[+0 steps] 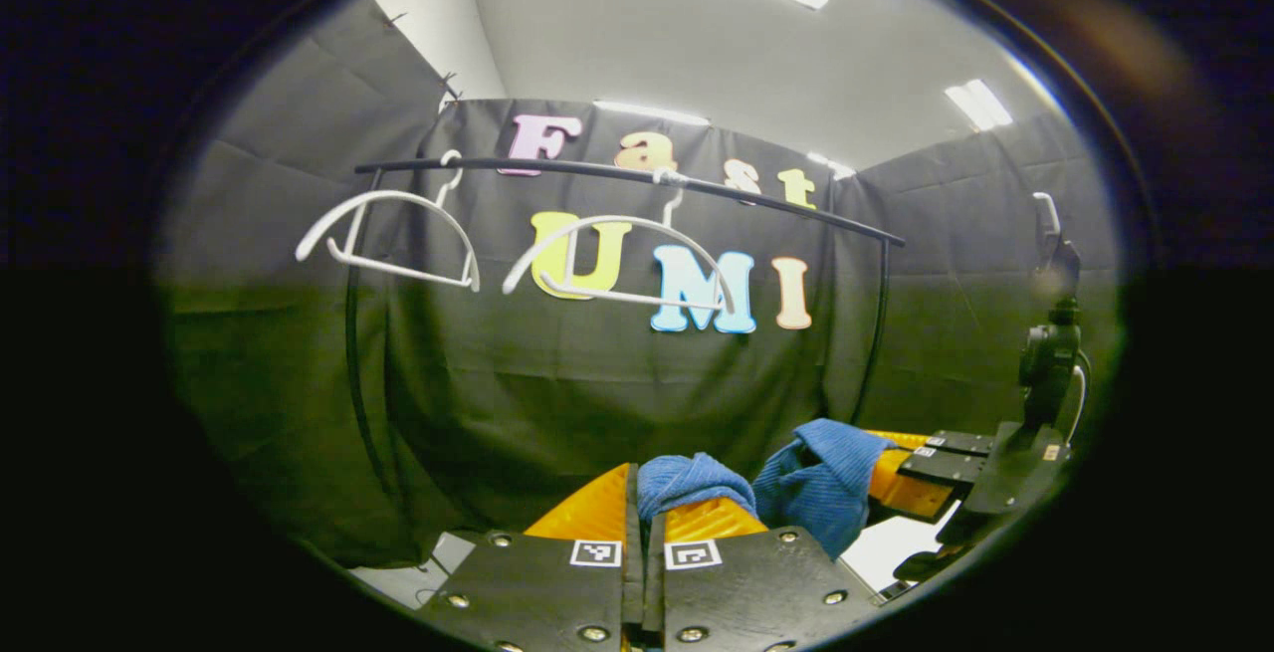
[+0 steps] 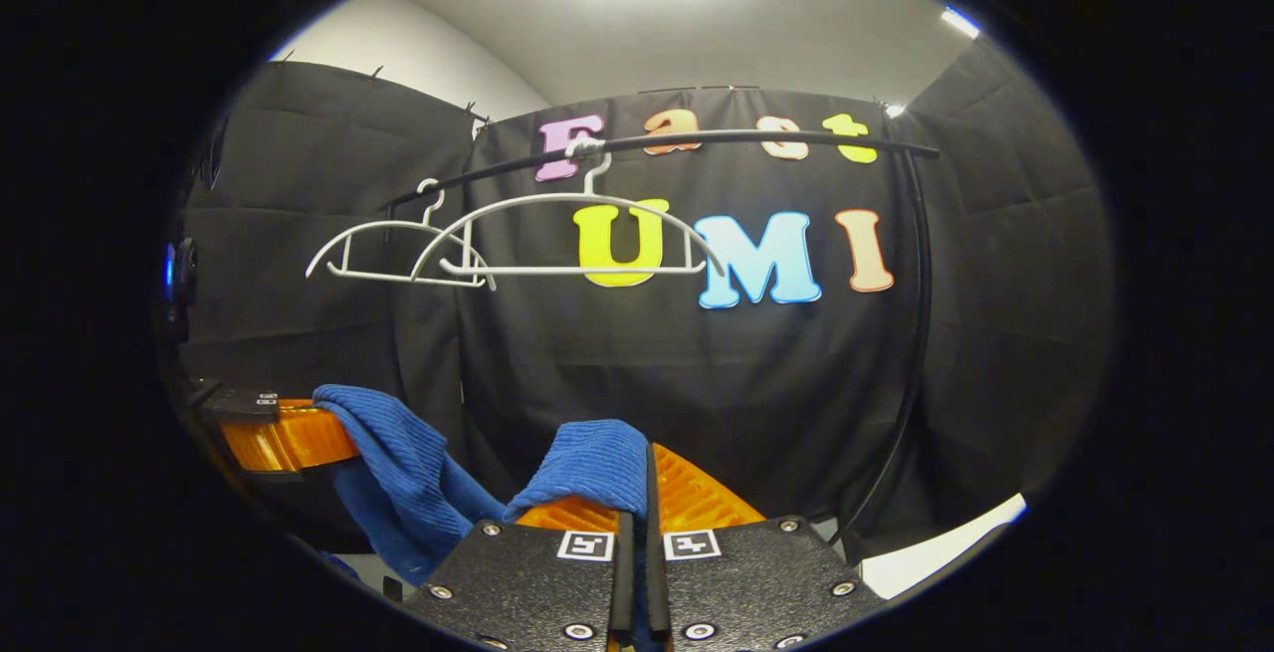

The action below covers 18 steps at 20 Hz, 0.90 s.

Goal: Grasp the clothes on the hanger with both hands and then place them into the laundry hamper below.

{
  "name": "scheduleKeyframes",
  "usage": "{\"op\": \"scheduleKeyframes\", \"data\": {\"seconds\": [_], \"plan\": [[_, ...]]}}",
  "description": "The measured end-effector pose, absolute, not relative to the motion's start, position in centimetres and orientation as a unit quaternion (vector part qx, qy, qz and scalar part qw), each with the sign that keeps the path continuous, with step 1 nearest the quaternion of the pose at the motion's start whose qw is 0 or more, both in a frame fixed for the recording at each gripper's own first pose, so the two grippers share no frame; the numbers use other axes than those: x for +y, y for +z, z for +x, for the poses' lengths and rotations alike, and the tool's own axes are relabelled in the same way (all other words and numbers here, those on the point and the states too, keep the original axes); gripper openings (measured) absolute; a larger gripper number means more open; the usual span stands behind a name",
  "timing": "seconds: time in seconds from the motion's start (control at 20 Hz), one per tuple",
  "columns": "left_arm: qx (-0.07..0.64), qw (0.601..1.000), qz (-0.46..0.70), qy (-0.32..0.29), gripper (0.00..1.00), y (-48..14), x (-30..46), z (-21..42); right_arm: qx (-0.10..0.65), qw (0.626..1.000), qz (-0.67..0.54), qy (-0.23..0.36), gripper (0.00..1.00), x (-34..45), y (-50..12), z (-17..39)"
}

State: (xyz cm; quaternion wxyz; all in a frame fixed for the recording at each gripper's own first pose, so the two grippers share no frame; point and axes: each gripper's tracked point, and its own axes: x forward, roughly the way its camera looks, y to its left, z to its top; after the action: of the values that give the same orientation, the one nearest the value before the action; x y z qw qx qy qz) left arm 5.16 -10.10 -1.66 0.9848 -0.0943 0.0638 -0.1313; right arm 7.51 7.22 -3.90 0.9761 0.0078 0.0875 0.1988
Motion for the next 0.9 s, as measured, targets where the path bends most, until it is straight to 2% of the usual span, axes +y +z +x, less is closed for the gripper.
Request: {"op": "scheduleKeyframes", "data": {"seconds": [0.35,0.4,0.45,0.5,0.55,0.65,0.7,0.75,0.9], "plan": [[0.143,0.977,-0.085,-0.136,0.01,-11.8,-12.2,5.3,0.182,0.963,-0.015,0.196,0.04,8.0,-14.7,5.6],[0.155,0.975,-0.079,-0.136,0.05,-13.4,-12.2,4.9,0.194,0.961,-0.023,0.195,0.04,7.9,-16.0,5.3],[0.166,0.974,-0.075,-0.134,0.01,-15.0,-12.2,4.8,0.205,0.959,-0.03,0.194,0.04,7.7,-17.4,5.0],[0.177,0.972,-0.072,-0.134,0.05,-16.3,-12.2,4.8,0.217,0.956,-0.037,0.194,0.04,7.5,-18.7,4.8],[0.19,0.97,-0.07,-0.132,0.01,-17.6,-12.2,4.7,0.227,0.953,-0.043,0.193,0.04,7.4,-19.8,4.7],[0.214,0.966,-0.064,-0.13,0.01,-20.0,-12.3,4.1,0.248,0.948,-0.054,0.192,0.05,7.0,-21.7,4.1],[0.227,0.963,-0.059,-0.129,0.05,-21.3,-12.5,3.9,0.26,0.944,-0.058,0.193,0.05,7.0,-22.3,4.6],[0.24,0.961,-0.055,-0.129,0.01,-22.7,-12.5,3.6,0.269,0.941,-0.062,0.194,0.04,6.7,-23.3,4.3],[0.284,0.95,-0.046,-0.124,0.01,-27.4,-12.4,1.8,0.304,0.93,-0.062,0.199,0.06,6.5,-26.3,2.5]]}}
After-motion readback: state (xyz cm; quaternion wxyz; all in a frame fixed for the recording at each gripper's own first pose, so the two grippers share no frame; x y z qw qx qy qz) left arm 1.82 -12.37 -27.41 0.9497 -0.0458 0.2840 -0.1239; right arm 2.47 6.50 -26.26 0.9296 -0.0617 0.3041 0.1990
